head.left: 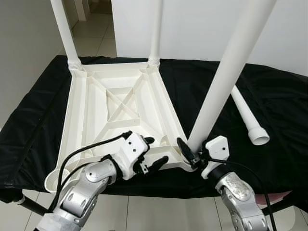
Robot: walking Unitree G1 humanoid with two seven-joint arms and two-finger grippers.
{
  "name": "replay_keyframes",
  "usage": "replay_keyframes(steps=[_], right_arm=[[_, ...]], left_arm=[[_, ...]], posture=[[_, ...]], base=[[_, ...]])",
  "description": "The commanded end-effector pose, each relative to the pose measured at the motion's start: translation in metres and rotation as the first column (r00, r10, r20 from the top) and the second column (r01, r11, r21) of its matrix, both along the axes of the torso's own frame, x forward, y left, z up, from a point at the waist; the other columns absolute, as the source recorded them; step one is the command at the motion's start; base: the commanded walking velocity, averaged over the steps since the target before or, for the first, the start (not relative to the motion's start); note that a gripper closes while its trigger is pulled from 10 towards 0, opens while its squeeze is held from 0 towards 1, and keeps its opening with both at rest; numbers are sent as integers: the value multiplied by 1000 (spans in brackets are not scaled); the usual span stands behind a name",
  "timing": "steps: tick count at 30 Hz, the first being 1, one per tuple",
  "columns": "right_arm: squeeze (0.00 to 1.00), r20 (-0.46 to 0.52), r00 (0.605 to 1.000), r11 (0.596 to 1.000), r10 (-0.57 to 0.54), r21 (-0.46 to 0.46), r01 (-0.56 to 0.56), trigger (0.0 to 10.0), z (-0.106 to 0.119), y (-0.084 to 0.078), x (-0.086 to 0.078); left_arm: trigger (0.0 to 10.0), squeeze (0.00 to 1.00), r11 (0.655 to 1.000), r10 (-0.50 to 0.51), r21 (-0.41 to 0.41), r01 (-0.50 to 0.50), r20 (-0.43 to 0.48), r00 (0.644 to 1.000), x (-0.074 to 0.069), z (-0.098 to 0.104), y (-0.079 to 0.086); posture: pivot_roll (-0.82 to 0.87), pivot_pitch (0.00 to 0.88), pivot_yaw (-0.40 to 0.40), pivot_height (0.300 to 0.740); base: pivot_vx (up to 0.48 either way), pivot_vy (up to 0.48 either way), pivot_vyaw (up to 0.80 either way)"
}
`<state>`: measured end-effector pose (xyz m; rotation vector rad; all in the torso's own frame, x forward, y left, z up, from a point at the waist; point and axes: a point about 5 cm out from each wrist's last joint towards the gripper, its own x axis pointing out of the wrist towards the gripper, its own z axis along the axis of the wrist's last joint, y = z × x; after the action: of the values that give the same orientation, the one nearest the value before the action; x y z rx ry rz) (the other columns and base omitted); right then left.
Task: Building children table
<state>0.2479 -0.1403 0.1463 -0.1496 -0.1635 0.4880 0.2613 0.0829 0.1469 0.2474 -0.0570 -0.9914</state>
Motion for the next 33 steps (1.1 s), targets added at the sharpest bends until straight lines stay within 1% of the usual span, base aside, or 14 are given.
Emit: replay_keyframes(steps=[1,10,13,20,25,33], right_arm=[[0,-108,994,999,-21,-28,18,10000,-22,-9,-4],[0,-115,993,999,-19,-38,15,10000,-25,-12,-6],[0,-125,992,999,1,-46,-7,10000,-28,-11,-10],[0,-136,990,998,33,-42,-39,10000,-31,-9,-11],[0,-147,988,999,42,-21,-46,10000,-32,-7,-9],[0,-165,986,1000,26,9,-25,10000,-32,-9,-3]], left_arm=[[10000,0,992,-123,20,123,-34,992,-8,-2,-4],[10000,0,992,-127,21,127,-36,991,-9,-1,-3],[10000,0,991,-129,22,130,-38,991,-8,-1,-3],[10000,0,991,-129,25,130,-40,991,-8,-1,-2],[10000,0,991,-128,25,129,-40,991,-8,-1,-2],[10000,0,991,-129,25,130,-44,991,-9,0,-1]], posture=[[47,101,-14,740],[47,102,-10,740],[49,101,-6,740],[51,101,-2,740],[52,101,-1,740],[57,103,-1,740]], base=[[0,0,0],[0,0,0],[0,0,0],[0,0,0],[0,0,0],[0,0,0]])
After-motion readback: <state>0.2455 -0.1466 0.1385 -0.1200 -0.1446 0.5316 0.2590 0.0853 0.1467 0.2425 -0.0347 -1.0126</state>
